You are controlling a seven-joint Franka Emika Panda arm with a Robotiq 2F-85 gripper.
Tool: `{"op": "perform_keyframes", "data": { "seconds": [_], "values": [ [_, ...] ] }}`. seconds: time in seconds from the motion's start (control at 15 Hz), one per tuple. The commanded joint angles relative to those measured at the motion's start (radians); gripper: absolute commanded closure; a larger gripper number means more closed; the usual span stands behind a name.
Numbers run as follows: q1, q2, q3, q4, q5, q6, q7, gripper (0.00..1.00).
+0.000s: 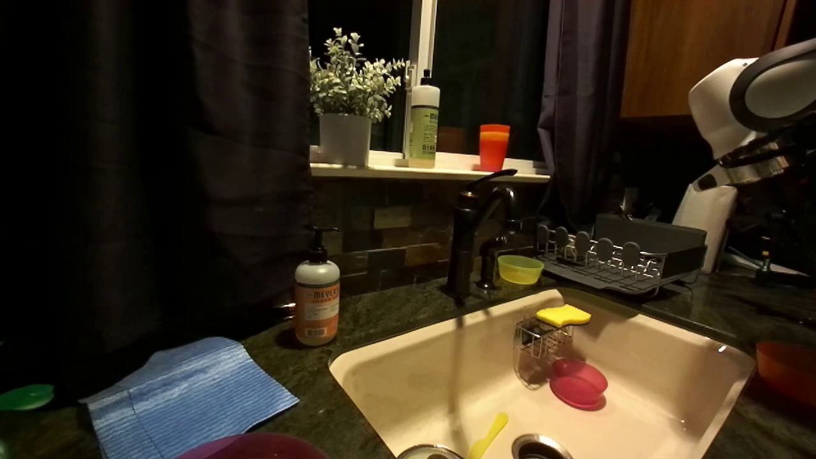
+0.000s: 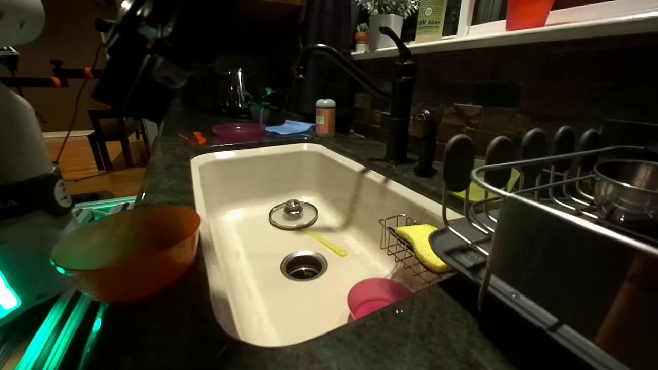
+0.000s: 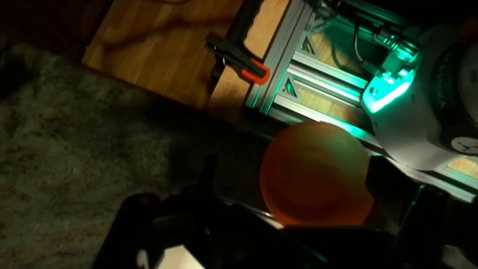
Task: Put the orange bowl side down on the plate rack
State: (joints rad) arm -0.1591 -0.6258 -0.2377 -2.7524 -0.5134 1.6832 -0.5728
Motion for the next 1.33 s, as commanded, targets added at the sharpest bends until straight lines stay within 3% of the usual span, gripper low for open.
{"op": "perform_keyframes", "data": {
  "seconds": [0.0, 0.2, 0.47, 0.87, 1.27],
  "values": [
    [-0.026, 0.068, 0.008, 0.000, -0.063, -0.093, 0.091, 0.00],
    [-0.024, 0.108, -0.018, -0.001, -0.109, -0.066, 0.108, 0.00],
    [-0.033, 0.161, -0.045, 0.001, -0.167, 0.094, 0.197, 0.00],
    [-0.058, 0.241, -0.073, 0.001, -0.111, 0.270, 0.255, 0.00],
    [-0.096, 0.302, -0.062, 0.001, -0.080, 0.227, 0.319, 0.00]
  ]
}}
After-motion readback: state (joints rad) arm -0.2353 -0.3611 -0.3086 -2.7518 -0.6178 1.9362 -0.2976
